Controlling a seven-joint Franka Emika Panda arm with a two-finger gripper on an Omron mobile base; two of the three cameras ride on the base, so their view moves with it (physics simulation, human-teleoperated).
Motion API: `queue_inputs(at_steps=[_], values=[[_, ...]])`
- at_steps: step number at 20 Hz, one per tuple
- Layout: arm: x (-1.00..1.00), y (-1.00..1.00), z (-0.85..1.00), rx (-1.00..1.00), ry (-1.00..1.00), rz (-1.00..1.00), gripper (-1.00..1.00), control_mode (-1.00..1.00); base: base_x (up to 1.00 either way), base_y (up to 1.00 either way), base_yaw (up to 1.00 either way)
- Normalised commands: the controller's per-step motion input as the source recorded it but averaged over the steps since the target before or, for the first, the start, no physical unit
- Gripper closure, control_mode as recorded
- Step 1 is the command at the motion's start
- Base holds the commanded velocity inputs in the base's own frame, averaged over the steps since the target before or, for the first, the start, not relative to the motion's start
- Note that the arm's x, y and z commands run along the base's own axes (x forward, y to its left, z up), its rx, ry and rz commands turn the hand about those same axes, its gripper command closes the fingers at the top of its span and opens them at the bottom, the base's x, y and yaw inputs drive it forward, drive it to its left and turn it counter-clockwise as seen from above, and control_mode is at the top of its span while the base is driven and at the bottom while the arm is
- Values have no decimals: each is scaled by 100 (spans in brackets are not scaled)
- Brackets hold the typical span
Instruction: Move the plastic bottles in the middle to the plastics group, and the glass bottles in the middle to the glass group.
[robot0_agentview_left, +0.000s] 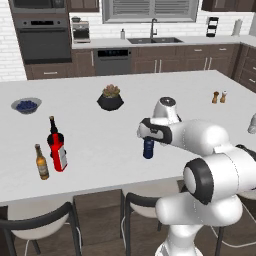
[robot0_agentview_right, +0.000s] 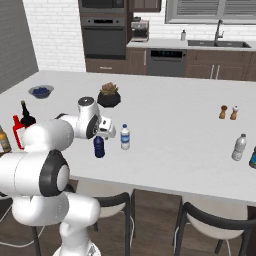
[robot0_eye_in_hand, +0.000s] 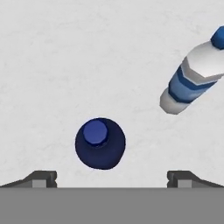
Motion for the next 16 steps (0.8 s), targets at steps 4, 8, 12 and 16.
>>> queue_inputs(at_steps=[4,8,12,16], values=[[12,1,-19,0,0,4,-100,-100,0,0,0],[0,12,-14,0,0,8,-100,-100,0,0,0],[0,7,-9,0,0,7,-100,-100,0,0,0],[17,0,-11,0,0,1,-100,-100,0,0,0]])
